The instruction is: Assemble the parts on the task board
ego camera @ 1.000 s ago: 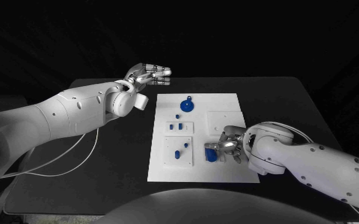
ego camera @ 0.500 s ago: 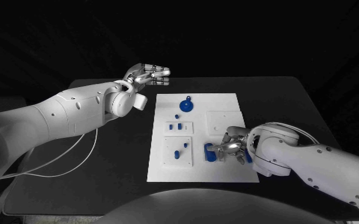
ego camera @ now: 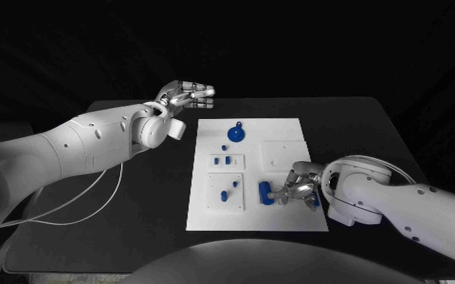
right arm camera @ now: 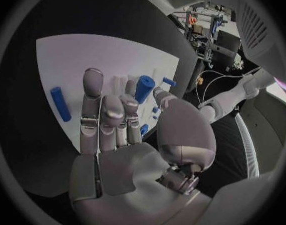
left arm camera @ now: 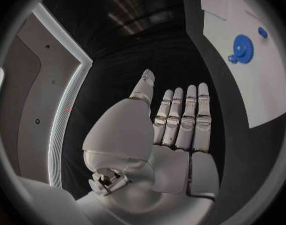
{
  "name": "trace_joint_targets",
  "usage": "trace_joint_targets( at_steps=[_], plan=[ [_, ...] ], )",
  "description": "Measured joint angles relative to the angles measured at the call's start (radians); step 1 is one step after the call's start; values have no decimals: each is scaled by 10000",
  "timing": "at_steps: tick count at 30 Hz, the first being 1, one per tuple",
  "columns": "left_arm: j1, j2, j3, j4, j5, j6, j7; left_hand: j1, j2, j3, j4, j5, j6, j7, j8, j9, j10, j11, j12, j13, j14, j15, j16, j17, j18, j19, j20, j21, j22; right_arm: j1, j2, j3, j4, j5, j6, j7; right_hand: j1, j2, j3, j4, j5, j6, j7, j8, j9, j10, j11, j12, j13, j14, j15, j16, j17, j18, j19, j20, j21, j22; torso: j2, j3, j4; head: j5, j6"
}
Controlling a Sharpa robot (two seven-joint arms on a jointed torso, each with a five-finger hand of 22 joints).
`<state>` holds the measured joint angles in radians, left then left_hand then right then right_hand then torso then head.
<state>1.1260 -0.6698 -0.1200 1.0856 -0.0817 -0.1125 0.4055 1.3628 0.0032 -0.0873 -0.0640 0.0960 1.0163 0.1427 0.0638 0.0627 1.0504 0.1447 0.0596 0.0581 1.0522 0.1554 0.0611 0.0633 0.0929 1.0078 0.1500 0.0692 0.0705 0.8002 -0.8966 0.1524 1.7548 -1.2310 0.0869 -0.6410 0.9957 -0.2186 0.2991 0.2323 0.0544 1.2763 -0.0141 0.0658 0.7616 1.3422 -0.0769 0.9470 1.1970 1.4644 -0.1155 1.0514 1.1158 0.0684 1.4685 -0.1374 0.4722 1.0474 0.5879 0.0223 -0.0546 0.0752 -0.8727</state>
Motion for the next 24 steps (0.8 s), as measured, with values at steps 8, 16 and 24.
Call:
trace_joint_targets(
  at_steps=[8, 16, 24],
  plan=[
    [0, -8, -3, -3, 0, 5, -17, 0, 0, 0, 0, 0, 0, 0, 0, 0, 0, 0, 0, 0, 0, 0, 0, 0, 0, 0, 0, 0, 0, -46, -43, 8, -1, 25, 246, 356, 63, 42, 62, 216, 0, 0, 0, 0, 21, -1, 0, 0, 27, 0, 1, 0, 0, 1, 0, 0, -40, 0, 5, -3, 6, -9, 0],
    [0, -10, -5, -2, 0, 8, -28, 0, 0, 0, 0, 0, 0, 0, 0, 0, 0, 0, 0, 0, 0, 0, 0, 0, 0, 0, 0, 0, 0, -116, 43, 9, -88, 23, 404, 508, 328, 228, 260, -40, 0, 0, 0, 0, 81, 35, 36, 0, 69, 0, 2, 0, 0, 0, -1, 1, -40, 0, 6, -9, 22, -9, 0],
    [0, -18, -7, 6, 0, 18, -47, 0, 0, 0, 0, 0, 0, 0, 0, 0, 0, 0, 0, 0, 0, 0, 0, 0, 1, 0, 0, 0, 0, -206, 235, 8, -312, 7, 312, 353, -378, 713, 1294, -630, 0, 0, 0, 0, 131, 78, -6, 0, 156, 0, 2, 0, 1, -156, -30, -27, -40, 0, 6, -9, 17, 29, 0]
  ],
)
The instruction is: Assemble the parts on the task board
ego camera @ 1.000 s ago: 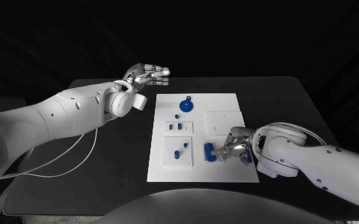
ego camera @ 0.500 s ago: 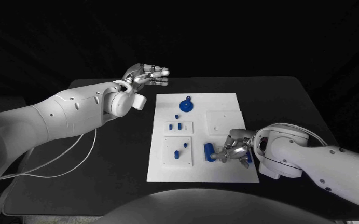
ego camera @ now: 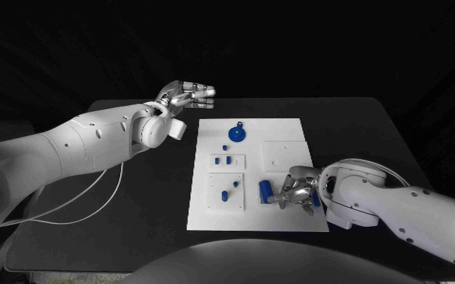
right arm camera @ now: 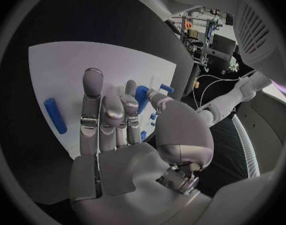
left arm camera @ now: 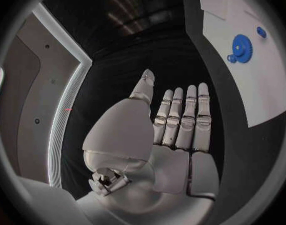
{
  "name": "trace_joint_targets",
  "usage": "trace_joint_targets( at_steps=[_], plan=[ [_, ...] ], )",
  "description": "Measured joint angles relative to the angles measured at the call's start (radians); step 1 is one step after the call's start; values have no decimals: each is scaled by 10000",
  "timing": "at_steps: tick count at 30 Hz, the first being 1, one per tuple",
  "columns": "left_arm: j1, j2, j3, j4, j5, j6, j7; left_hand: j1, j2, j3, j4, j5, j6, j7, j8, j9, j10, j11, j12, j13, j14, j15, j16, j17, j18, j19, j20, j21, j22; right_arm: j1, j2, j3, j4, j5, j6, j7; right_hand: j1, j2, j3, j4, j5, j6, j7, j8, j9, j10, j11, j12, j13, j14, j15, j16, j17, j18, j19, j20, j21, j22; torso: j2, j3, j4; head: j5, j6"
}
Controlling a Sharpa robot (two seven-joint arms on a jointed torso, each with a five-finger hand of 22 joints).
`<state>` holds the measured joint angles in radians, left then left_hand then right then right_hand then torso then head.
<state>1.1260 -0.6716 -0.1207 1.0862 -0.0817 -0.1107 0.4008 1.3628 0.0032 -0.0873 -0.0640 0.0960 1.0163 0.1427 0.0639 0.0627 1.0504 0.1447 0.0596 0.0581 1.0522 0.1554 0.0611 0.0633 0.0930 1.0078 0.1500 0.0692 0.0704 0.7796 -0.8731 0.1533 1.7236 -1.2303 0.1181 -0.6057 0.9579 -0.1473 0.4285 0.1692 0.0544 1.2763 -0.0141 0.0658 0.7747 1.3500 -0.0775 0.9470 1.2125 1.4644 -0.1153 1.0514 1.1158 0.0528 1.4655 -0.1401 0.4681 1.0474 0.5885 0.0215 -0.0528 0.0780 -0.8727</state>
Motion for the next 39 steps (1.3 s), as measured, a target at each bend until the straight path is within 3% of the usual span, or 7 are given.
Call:
trace_joint_targets(
  at_steps=[12, 19, 25, 36, 39],
  plan=[
    [0, -25, -3, 16, -7, 79, -106, 0, 0, -23, 23, 0, 0, 0, 0, 0, 0, 0, 0, 0, -36, 36, 0, 0, -1, 0, 0, 0, 0, -49, 227, -11, -197, 37, -136, -279, -226, -43, 233, -34, -1, 0, 0, 0, 9, 35, 37, -9, 33, -1, 1, -4, -4, 1, -8, -8, 0, -33, 7, 6, -7, 22, 0],
    [0, -33, -4, 38, -18, 154, -194, 0, 0, -23, 23, 0, 0, 0, 0, 0, -36, 36, 0, 0, -36, 36, 0, 0, 0, 0, 0, 0, 0, -71, 281, -5, -341, 76, 94, -502, 47, -200, 211, -558, -1, 0, 0, 0, 8, 31, 40, -185, -86, -1, 1, -85, -63, 1, -8, -8, -108, -67, -1, 6, -7, 34, 0],
    [0, -37, -4, 42, -24, 205, -251, 0, 0, -23, 23, 0, 0, 0, 0, 0, -36, 36, 0, 0, -36, 36, 0, 0, -1, 0, 0, 0, 0, -117, 371, 31, -413, 92, 262, -653, 193, -154, 31, -875, 0, 11, 13, 40, -11, 7, 64, -233, -135, -1, 1, -85, -75, 1, -8, -7, -154, -68, -4, 2, -11, 35, 0],
    [0, -39, -6, 95, 17, 376, -414, 40, 40, -23, 23, 0, 0, 0, 0, 0, -36, 36, 0, 0, -74, 74, 0, 0, -1, -73, 0, 0, 0, -150, 447, 64, -473, 109, 280, -689, 185, -162, 52, -852, 0, -37, -3, 22, -44, 8, 63, -233, -135, -1, 2, -85, -74, 1, -8, -7, -153, -56, -6, 2, -11, 72, 0],
    [0, -37, -6, 70, 25, 412, -451, 40, 39, -23, 23, 0, 0, 0, 0, 0, -36, 36, 0, 0, -74, 74, 0, 0, 0, -73, 0, 0, 0, -157, 426, 65, -449, 109, 279, -689, 244, -297, 23, -873, 0, -36, -4, 18, -58, 8, 63, -215, -135, -1, 2, -85, -75, 2, -8, -7, -153, -50, -6, 3, -12, 57, 0]
  ],
)
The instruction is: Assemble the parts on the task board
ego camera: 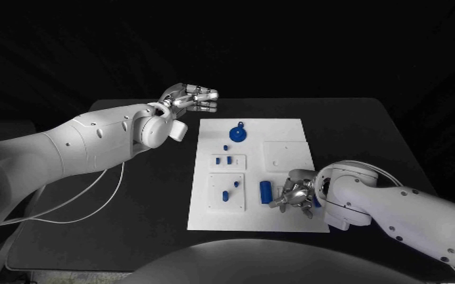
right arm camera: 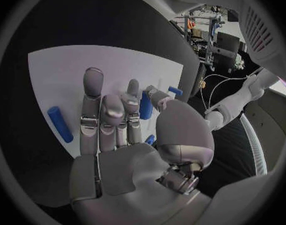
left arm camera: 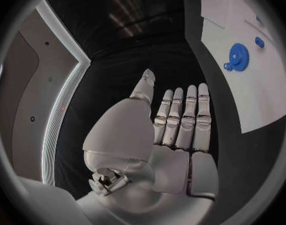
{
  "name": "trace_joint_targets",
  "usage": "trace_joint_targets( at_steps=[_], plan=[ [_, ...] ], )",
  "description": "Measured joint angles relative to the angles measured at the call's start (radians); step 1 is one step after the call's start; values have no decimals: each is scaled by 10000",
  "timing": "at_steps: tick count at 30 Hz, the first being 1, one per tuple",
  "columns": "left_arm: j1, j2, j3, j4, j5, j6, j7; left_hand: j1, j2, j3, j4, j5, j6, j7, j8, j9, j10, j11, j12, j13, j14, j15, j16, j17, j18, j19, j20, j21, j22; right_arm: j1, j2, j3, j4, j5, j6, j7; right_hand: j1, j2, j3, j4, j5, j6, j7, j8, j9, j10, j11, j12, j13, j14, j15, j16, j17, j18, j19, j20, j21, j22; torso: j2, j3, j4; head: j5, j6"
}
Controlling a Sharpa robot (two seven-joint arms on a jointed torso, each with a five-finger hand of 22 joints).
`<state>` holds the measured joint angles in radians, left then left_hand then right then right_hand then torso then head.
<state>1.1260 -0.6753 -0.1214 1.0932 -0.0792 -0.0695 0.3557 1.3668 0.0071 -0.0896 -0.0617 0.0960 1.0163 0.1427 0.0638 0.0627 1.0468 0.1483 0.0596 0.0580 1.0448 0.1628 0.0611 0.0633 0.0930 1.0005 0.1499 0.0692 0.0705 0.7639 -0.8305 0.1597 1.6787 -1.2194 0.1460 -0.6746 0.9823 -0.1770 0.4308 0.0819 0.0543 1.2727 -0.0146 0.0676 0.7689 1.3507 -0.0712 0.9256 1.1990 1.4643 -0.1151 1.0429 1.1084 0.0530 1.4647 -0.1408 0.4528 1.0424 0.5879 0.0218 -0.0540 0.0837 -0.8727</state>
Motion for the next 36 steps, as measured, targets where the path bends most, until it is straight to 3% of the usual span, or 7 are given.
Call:
trace_joint_targets(
  at_steps=[8, 11, 15, 20, 26, 30, 36],
  plan=[
    [0, -8, 0, -129, 21, 31, -59, 0, 0, 0, 0, 0, -37, 37, 0, 0, 0, 0, 0, 0, 0, 0, 0, 0, -1, 0, 0, 0, 0, -68, -296, -41, 342, 30, -60, -21, 193, -192, -502, 241, 0, -184, 30, -76, 561, 0, 0, 292, 35, -11, 11, 106, 47, -1, 0, 0, 115, 92, -4, 5, 0, -30, 0],
    [-1, -7, -1, -184, 28, 30, -62, 0, 0, 0, 0, 0, -37, 38, 0, 0, 0, 0, 0, 0, 0, 0, 0, 0, -1, 1, 0, 0, 0, -102, -519, 49, 510, 79, -103, -70, 288, -286, -842, 411, 0, -257, 102, -66, 547, -35, 34, 383, 66, -13, 13, 141, 66, 0, 0, 0, 154, 118, -11, 6, -6, -39, 0],
    [-1, 6, -1, -251, 36, 26, -62, 0, 0, 0, 0, 0, -37, 37, 0, 0, 0, 0, 0, 0, 0, 0, 0, 0, -1, 1, 0, 0, 0, -104, -809, 413, 737, 160, -149, -134, 352, -350, -1023, 574, 0, -286, 131, -67, 419, -56, 56, 465, 50, -14, 14, 180, 67, -1, 0, 0, 196, 132, -15, 6, -17, -63, 0],
    [-1, 21, -2, -322, 52, -3, 4, 82, 76, 1, 0, 0, 58, 16, 0, 0, 78, -4, 0, 0, 41, -41, 0, 0, 0, 1, 0, 0, 0, -82, -1072, 1101, 905, 276, -156, -144, 446, -256, -1023, 574, 0, -384, 157, -67, 155, -71, 71, 567, 39, -14, 14, 215, 67, -1, 0, 0, 195, 142, -16, 9, -30, -124, 0],
    [-1, 15, -3, -324, 94, -96, 176, 93, 144, 1, 0, 56, 162, -16, 0, 0, 216, -40, 0, 0, 162, -162, 0, 0, 0, 31, -29, 0, 0, -82, -1256, 1645, 601, 417, -125, -99, 651, -151, -911, 462, 12, -487, 192, -67, -103, -71, 71, 655, 70, -14, 14, 257, 76, 0, 25, 25, 233, 162, -14, 27, -31, -235, 0],
    [-1, -8, -3, -254, 137, -233, 343, 122, 194, -17, -18, 115, 162, -16, 0, 0, 305, -57, 0, 0, 399, -181, 0, 0, -1, 150, -141, 0, 15, -63, -1377, 1809, 145, 546, -11, -92, 937, 129, -1518, 85, 665, -582, 214, -67, -277, -106, 106, 655, 44, -15, 14, 257, 76, -1, 37, 36, 233, 162, -2, 30, -31, -360, 0],
    [-1, -17, -3, -184, 221, -431, 581, 122, 194, -27, -29, 115, 197, -52, 0, 0, 305, -57, 0, 0, 415, -197, 0, 0, -1, 184, -107, 0, 15, -22, -1622, 1898, -235, 495, 382, -151, 1171, 231, -1375, -266, 669, -747, 308, -68, -992, -217, 173, 444, -173, -17, 87, 257, 75, -1, 36, 108, 232, 197, 5, 21, -25, -559, 0]
  ],
)
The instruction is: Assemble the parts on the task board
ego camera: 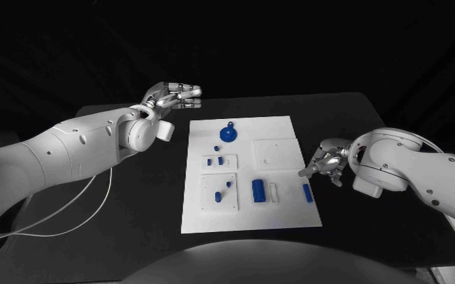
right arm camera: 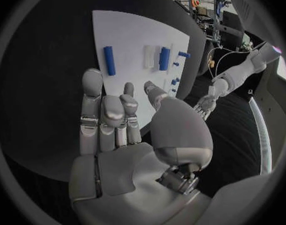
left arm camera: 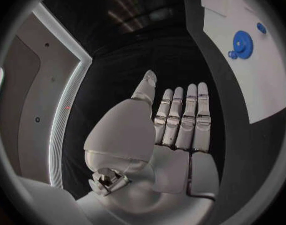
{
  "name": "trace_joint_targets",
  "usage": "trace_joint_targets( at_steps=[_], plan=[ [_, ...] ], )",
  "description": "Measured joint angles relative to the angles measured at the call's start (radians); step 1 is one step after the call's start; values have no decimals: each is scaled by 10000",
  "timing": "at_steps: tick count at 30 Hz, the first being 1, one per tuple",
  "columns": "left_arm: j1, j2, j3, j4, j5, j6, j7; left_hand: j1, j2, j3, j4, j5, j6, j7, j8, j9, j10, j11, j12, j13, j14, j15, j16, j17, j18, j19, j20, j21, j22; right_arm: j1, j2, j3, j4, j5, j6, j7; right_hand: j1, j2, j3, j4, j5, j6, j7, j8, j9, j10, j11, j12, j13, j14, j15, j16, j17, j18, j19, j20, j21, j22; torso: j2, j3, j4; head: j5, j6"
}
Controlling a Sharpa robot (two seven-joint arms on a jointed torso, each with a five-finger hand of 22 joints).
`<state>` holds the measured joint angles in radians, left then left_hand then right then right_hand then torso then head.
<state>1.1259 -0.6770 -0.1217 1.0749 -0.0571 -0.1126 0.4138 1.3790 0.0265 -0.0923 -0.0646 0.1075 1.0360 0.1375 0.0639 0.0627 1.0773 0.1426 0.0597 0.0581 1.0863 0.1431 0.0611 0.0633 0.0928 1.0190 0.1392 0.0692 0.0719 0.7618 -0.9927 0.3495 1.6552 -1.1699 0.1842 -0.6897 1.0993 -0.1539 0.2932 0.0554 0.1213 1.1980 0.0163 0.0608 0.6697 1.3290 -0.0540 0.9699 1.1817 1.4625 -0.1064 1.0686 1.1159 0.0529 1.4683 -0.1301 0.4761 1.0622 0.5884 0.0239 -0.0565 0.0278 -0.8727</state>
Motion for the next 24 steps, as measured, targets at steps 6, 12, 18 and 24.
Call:
trace_joint_targets(
  at_steps=[6, 12, 18, 24],
  plan=[
    [0, -9, 0, 16, 69, -106, 145, 0, 0, -27, -27, 0, 36, 36, 0, 0, 0, 0, 0, 0, 0, 0, 0, 0, 0, 0, 0, 0, -1, -2, -228, 24, -95, -478, 337, -45, 78, -26, 54, -242, -129, -1, 0, 0, -620, -35, 37, -118, -191, 0, 0, 0, 25, 1, -34, 35, 0, 57, -4, -12, 1, -210, 0],
    [0, -21, 1, 24, 111, -122, 206, 0, 0, -55, -56, 0, 36, 36, 0, 0, 126, -14, 0, 0, 0, 0, 0, 0, 1, -1, 0, 0, -1, -198, -307, 29, 24, -967, 408, -61, 183, -131, 106, -349, 377, 202, -166, 204, 936, -89, -49, -184, -286, 0, -1, 0, 43, 0, -34, 35, 0, 80, -12, -17, 12, -342, 0],
    [0, -39, 1, 33, 134, -117, 216, -39, 38, -55, -56, 0, 36, 36, 0, 0, 126, -14, 0, 0, 0, 0, 0, 0, 1, -1, 0, 0, -1, -526, -232, 4, 115, -1310, 372, -66, 19, -295, 243, -12, 416, 192, -263, 84, 3177, -84, -125, -184, -351, 0, -1, 0, 43, 1, -34, 35, 0, 79, -6, -15, 21, -365, 0],
    [0, -51, 0, 34, 144, -114, 217, -39, 39, -78, -79, 0, -114, 31, 0, 0, 126, -14, 0, 0, -1, 0, 0, 0, 1, -1, 0, 0, -2, -727, -187, -47, 177, -1592, 320, -69, -175, -489, 753, 285, -258, 191, -262, 84, 3918, -84, -124, -183, -352, 0, -1, 0, 42, 1, 4, -3, 0, 78, -1, -16, 25, -368, 0]
  ],
)
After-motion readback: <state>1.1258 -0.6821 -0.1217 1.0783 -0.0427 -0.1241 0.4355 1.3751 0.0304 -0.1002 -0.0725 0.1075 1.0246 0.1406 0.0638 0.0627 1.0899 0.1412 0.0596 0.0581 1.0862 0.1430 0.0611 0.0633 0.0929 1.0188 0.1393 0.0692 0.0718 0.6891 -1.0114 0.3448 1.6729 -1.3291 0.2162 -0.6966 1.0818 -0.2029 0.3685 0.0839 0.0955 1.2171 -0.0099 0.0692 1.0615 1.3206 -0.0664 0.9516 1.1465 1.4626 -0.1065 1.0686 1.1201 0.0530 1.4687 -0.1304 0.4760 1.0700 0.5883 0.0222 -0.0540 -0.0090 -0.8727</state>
